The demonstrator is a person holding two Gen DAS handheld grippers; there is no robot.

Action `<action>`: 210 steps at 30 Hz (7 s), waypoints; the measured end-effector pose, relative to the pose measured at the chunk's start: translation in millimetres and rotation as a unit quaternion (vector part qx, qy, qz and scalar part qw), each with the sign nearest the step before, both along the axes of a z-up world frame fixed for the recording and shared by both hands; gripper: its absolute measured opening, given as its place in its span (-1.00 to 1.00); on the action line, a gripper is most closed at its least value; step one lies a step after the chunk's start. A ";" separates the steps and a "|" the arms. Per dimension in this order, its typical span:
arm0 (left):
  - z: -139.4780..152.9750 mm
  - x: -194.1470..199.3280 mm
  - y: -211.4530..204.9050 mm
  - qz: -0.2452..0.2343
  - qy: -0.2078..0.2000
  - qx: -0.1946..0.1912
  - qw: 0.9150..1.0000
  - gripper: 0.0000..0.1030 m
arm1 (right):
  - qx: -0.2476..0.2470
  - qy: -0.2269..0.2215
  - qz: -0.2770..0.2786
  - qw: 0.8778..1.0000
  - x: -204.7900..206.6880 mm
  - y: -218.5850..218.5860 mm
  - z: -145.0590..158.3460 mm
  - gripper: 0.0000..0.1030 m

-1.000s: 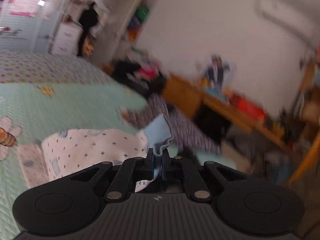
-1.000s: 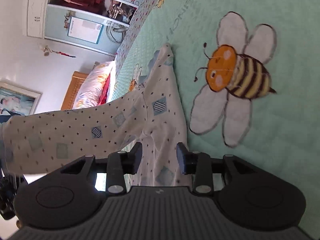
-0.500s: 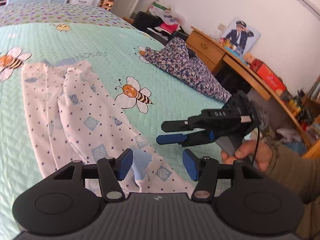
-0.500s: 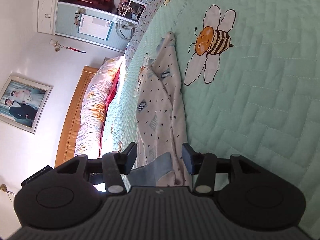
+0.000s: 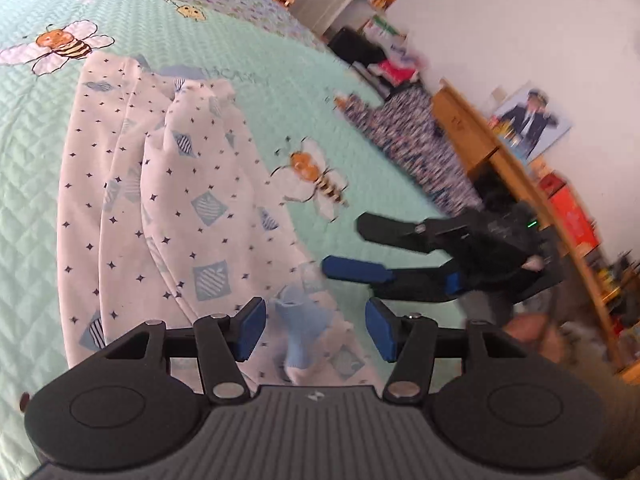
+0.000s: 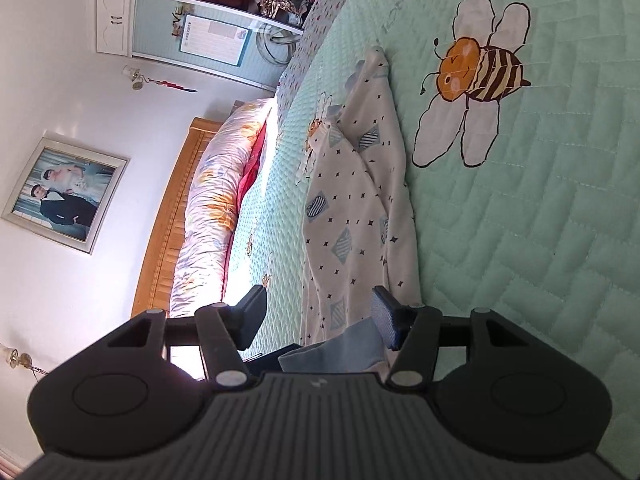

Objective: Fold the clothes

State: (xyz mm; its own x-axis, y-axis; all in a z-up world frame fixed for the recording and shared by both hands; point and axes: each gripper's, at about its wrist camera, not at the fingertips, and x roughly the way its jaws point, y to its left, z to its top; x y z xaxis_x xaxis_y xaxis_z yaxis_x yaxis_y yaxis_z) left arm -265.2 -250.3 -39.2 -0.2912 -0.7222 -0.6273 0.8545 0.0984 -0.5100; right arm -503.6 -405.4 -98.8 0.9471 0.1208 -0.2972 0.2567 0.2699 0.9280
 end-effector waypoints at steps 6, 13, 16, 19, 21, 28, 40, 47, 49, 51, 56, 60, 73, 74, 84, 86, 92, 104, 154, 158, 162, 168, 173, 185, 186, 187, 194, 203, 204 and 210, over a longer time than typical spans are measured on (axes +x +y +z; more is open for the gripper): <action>0.7 -25.1 -0.6 -0.122 -0.046 0.004 0.991 -0.64 | -0.023 0.000 0.001 1.000 3.8 -14.1 6.4 0.14; 15.3 29.9 25.9 -0.037 0.048 -0.054 0.997 0.00 | -0.103 0.010 0.014 0.995 53.0 -57.6 20.2 0.14; 17.3 57.7 33.9 0.005 0.086 -0.087 0.992 0.12 | -0.113 0.005 0.030 0.993 80.1 -78.6 18.3 0.14; 8.3 80.8 34.4 0.063 0.085 -0.086 0.991 0.12 | -0.102 0.006 0.043 0.994 101.8 -99.5 10.5 0.14; 0.5 93.3 31.9 0.102 0.089 -0.085 0.987 0.12 | -0.094 0.011 0.053 0.994 114.4 -111.9 4.7 0.14; -7.5 129.3 12.2 0.178 0.114 -0.101 0.972 0.20 | -0.136 0.020 0.118 0.983 133.2 -105.7 -0.3 -0.04; -10.5 175.1 -70.0 0.184 0.139 -0.047 0.972 0.31 | -0.117 -0.046 0.115 0.985 122.5 -92.7 -3.0 -0.85; -4.3 174.4 -123.0 0.145 0.102 0.013 0.984 0.34 | -0.162 -0.036 0.137 0.977 136.8 -88.2 7.6 -0.85; 0.8 167.4 -134.8 0.122 0.066 0.036 0.990 0.35 | -0.172 -0.034 0.136 0.975 136.2 -87.7 9.5 -0.85; 5.6 159.1 -143.7 0.103 0.034 0.057 0.992 0.34 | -0.181 -0.034 0.135 0.974 135.1 -86.4 10.9 -0.85; 4.7 141.8 -175.0 0.054 -0.049 0.131 0.989 -0.21 | -0.194 -0.032 0.134 0.971 133.3 -84.9 11.1 -0.83; 19.2 129.0 -187.6 0.043 -0.145 0.139 0.979 -0.90 | -0.192 -0.038 0.123 0.973 135.0 -85.7 11.1 -0.77; 45.5 130.7 -206.3 0.056 -0.231 0.127 0.963 -0.89 | -0.026 -0.099 0.082 0.991 140.5 -111.5 -22.0 0.09; 45.9 133.2 -203.1 0.071 -0.225 0.126 0.964 -0.80 | -0.036 -0.093 0.087 0.991 143.7 -111.9 -18.6 0.09; 45.6 146.8 -107.6 0.249 -0.128 0.059 0.958 -0.10 | -0.087 0.034 0.143 0.985 192.5 -129.7 13.2 -0.02; 36.7 143.8 -90.7 0.257 -0.112 0.059 0.958 -0.08 | -0.106 0.085 0.182 0.974 209.7 -126.6 13.7 -0.53; 16.7 145.5 -52.2 0.288 -0.074 0.042 0.954 0.05 | -0.095 0.017 0.185 0.978 211.8 -127.5 19.0 -0.96; 17.3 126.0 -47.2 0.244 -0.113 0.007 0.963 0.07 | -0.010 -0.038 0.059 0.997 185.9 -133.5 -17.0 -0.03; -21.2 118.2 -65.7 0.189 -0.051 0.040 0.980 0.07 | 0.068 -0.109 0.078 0.989 148.7 -102.5 0.7 0.32; -26.4 120.9 -61.0 0.186 -0.042 0.023 0.981 0.07 | 0.042 -0.030 0.066 0.996 195.0 -135.1 -30.6 -0.02; -17.3 118.8 -48.8 0.199 -0.039 0.005 0.979 0.07 | 0.041 -0.024 0.028 0.998 193.8 -141.3 -35.1 -0.47; 12.3 113.6 -36.7 0.186 -0.019 -0.095 0.978 0.09 | 0.045 -0.095 0.002 0.994 164.2 -124.1 -13.5 0.05; -35.0 142.8 -77.3 0.162 0.070 -0.025 0.984 -0.25 | 0.023 -0.016 -0.005 1.000 171.6 -133.3 -33.4 -0.50; -30.9 138.9 -18.8 0.208 0.120 -0.046 0.970 -0.11 | 0.067 -0.129 -0.034 0.989 101.3 -78.9 -9.3 0.01; -36.3 138.8 -16.9 0.214 0.122 -0.041 0.968 -0.11 | 0.068 -0.124 -0.026 0.990 99.6 -73.3 -11.0 0.01; -40.1 139.2 -15.9 0.222 0.123 -0.038 0.966 -0.11 | 0.059 -0.101 -0.015 0.993 100.2 -68.4 -13.4 0.01; -15.7 128.8 -20.8 0.224 0.089 -0.048 0.969 -0.04 | -0.001 -0.001 -0.021 1.000 84.2 -47.7 -14.0 -0.06; -29.8 119.8 -41.7 0.199 0.061 -0.014 0.978 -0.17 | -0.037 0.067 -0.013 0.997 59.2 -25.7 -24.2 -0.88; -23.6 117.1 -37.1 0.198 0.054 -0.017 0.979 -0.15 | -0.029 0.056 -0.022 0.998 53.0 -24.5 -18.6 -0.39; -24.3 90.1 -8.5 0.181 0.014 -0.010 0.983 0.12 | -0.057 0.051 0.018 0.997 41.6 -1.2 -15.9 0.09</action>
State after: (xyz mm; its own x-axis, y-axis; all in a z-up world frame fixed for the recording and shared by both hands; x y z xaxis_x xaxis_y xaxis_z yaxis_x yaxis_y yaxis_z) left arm -175.1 -258.8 -63.5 -0.0298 -0.7944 -0.6067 0.7511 0.3827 -0.5380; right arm -462.0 -406.6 -114.7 0.9069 0.1151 -0.4054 0.3361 0.3826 0.8606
